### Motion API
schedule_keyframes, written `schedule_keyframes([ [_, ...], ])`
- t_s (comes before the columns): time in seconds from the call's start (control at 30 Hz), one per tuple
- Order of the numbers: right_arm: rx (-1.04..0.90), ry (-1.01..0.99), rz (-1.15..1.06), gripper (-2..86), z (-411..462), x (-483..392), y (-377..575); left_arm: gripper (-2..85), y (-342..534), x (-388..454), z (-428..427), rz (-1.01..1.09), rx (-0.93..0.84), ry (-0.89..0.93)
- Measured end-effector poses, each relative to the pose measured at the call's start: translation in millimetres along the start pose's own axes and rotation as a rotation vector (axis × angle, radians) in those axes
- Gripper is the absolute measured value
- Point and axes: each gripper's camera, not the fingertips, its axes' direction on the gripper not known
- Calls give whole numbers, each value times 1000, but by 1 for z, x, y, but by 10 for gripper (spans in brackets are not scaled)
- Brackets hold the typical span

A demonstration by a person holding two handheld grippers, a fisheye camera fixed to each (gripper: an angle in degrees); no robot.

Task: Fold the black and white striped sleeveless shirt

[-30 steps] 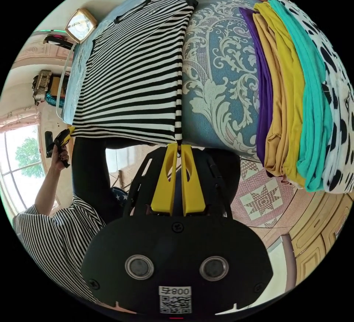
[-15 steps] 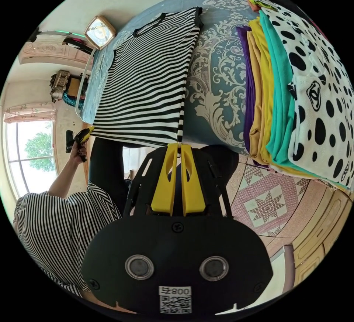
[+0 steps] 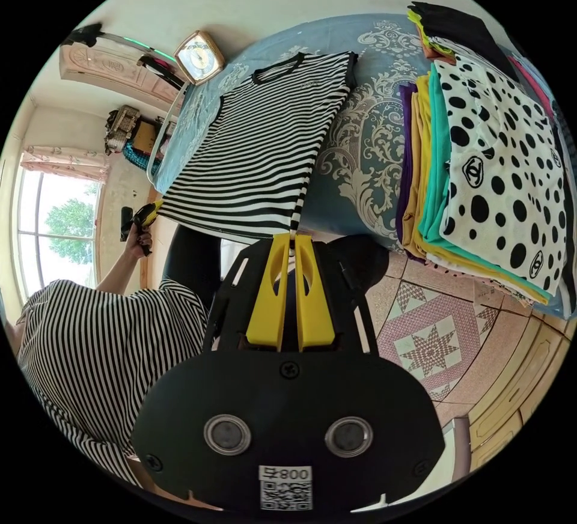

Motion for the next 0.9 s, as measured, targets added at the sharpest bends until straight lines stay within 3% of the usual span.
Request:
schedule_keyframes([
  [0.9,-75,-11,-42,10,-12,13,124,23,102,-10,-54,-22,8,35],
])
